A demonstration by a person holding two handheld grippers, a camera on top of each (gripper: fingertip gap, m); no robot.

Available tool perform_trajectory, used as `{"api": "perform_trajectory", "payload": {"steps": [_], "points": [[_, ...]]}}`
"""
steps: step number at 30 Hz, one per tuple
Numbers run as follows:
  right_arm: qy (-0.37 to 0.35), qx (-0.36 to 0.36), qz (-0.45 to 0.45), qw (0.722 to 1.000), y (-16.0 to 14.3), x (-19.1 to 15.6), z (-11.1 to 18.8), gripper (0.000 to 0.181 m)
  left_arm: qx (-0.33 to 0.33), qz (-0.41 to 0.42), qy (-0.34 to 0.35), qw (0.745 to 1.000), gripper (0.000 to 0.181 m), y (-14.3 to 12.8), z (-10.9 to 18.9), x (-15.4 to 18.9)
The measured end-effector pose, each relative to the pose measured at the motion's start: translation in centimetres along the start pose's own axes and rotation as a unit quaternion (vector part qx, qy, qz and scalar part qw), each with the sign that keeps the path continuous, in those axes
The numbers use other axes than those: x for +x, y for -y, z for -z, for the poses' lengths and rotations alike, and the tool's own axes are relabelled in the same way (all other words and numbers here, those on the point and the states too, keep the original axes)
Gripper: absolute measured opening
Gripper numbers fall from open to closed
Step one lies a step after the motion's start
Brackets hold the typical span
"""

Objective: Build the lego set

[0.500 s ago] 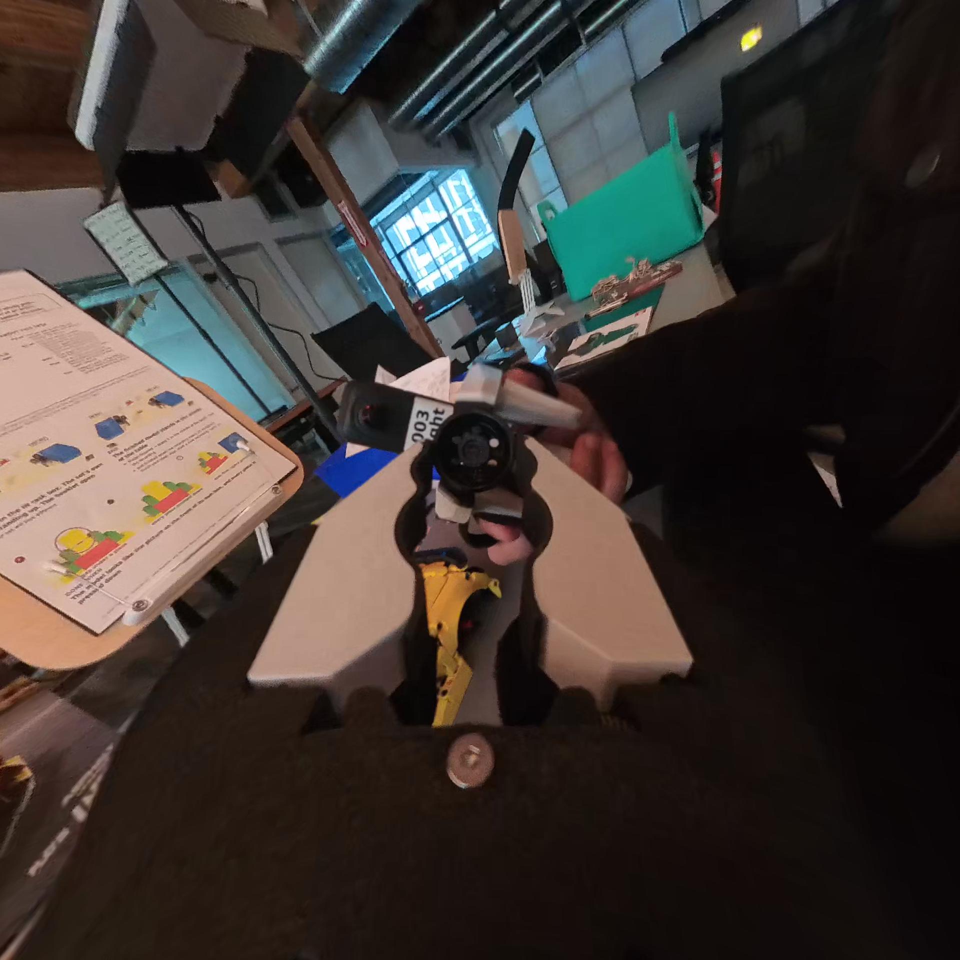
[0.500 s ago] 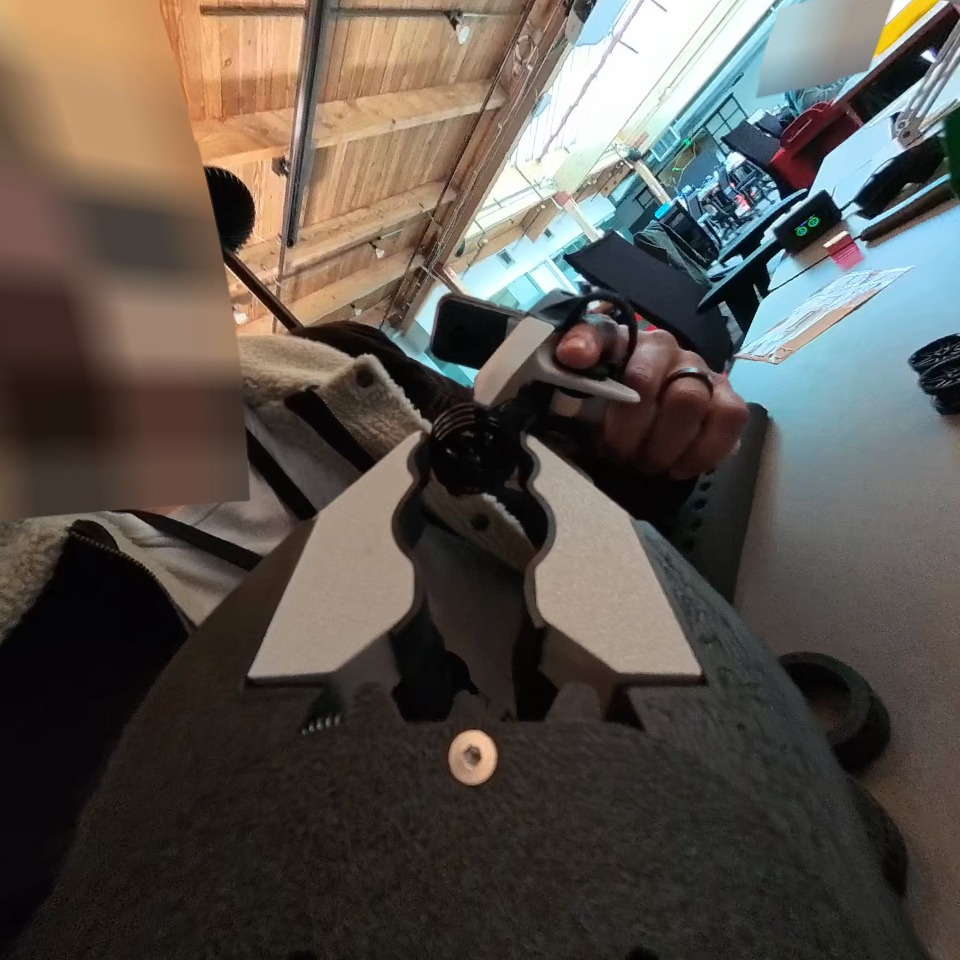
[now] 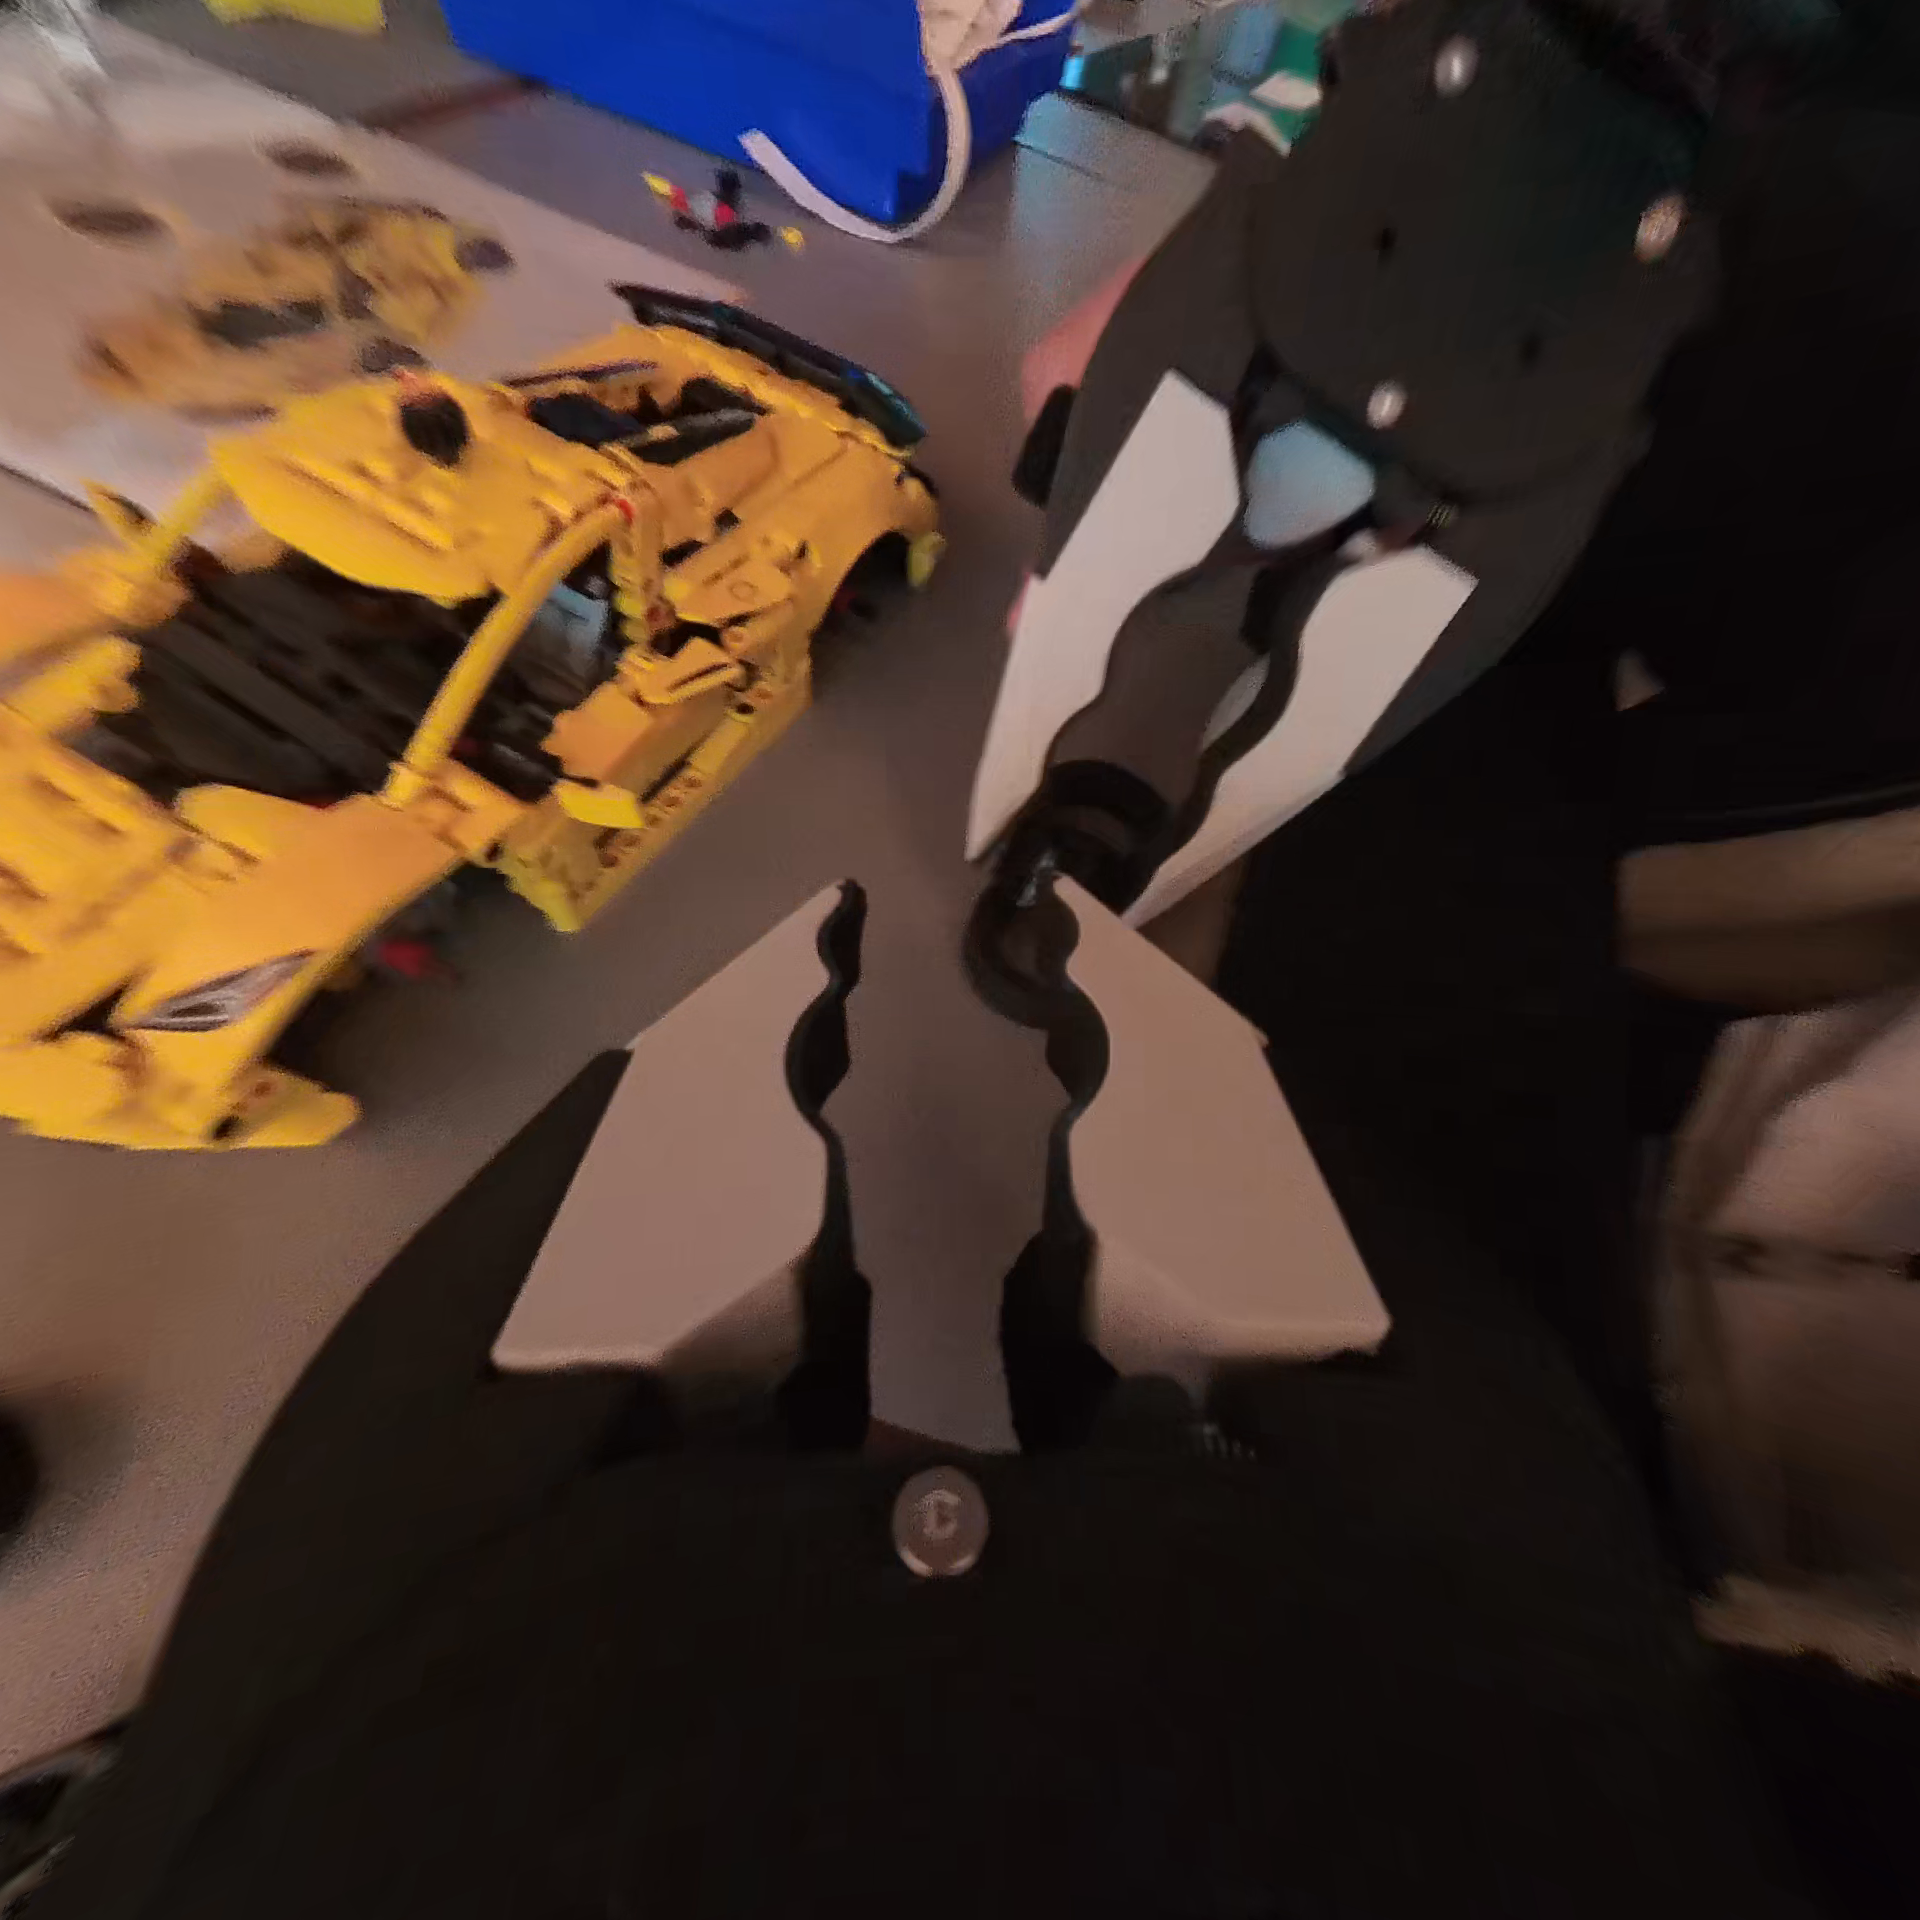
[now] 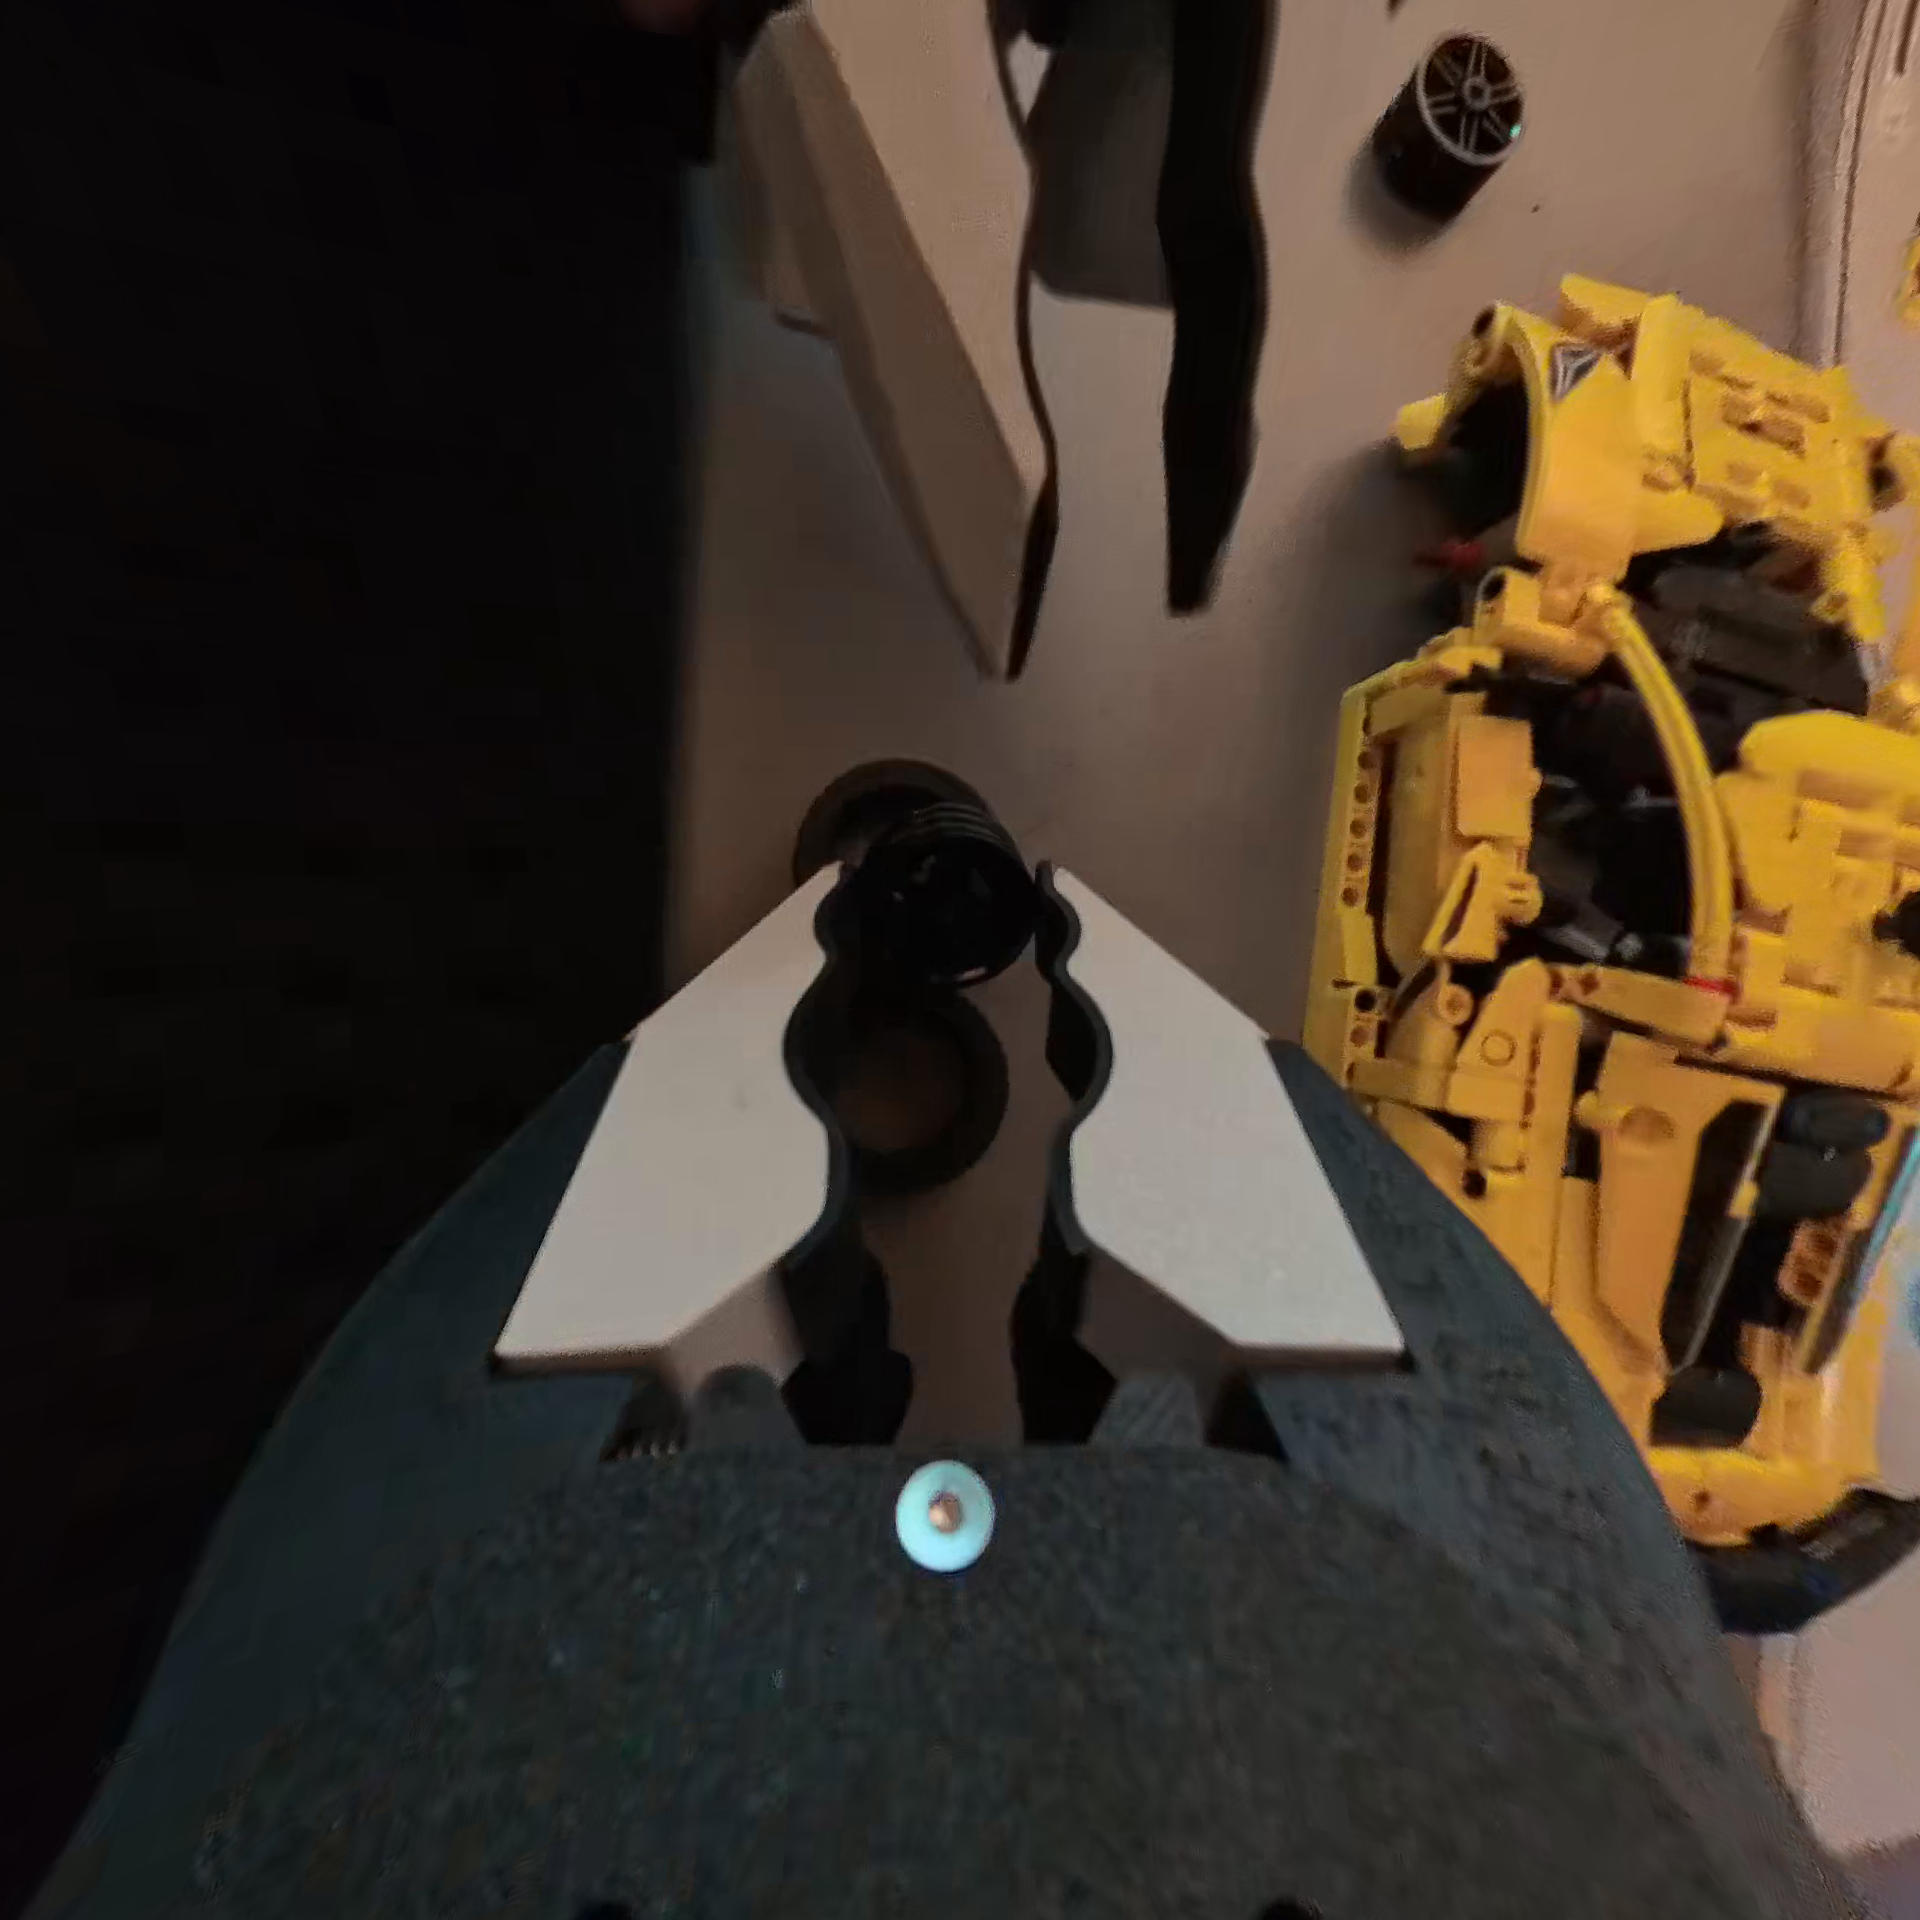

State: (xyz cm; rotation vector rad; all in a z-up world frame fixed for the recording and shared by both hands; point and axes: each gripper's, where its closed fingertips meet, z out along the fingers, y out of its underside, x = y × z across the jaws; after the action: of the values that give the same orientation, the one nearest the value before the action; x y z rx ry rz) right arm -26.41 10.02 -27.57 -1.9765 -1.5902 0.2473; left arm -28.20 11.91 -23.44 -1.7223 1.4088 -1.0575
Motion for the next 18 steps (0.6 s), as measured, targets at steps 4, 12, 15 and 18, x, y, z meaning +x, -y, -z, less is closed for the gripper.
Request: {"api": "perform_trajectory", "payload": {"steps": [4, 12, 15, 18], "points": [[-0.017, -0.018, 0.024, 0.999, 0.2, 0.1, -0.6, 0.033, -0.026, 0.067, -0.062, 0.996, 0.035, -0.7, -1.3, 1.1], [-0.012, 0.039, 0.025, 0.999, 0.4, 0.0, -0.9, 0.033, -0.092, 0.058, -0.084, 0.991, 0.020, -2.4, -3.1, 1.6], [-0.012, 0.063, 0.024, 0.998, 0.4, 0.1, -0.2, 0.035, -0.088, 0.046, -0.086, 0.991, 0.020, -2.4, -3.1, 1.7], [0.028, 0.102, -0.035, 0.994, 1.2, 0.2, 1.5, 0.035, -0.084, 0.023, -0.080, 0.993, 0.020, -2.4, -3.0, 1.7]]}}
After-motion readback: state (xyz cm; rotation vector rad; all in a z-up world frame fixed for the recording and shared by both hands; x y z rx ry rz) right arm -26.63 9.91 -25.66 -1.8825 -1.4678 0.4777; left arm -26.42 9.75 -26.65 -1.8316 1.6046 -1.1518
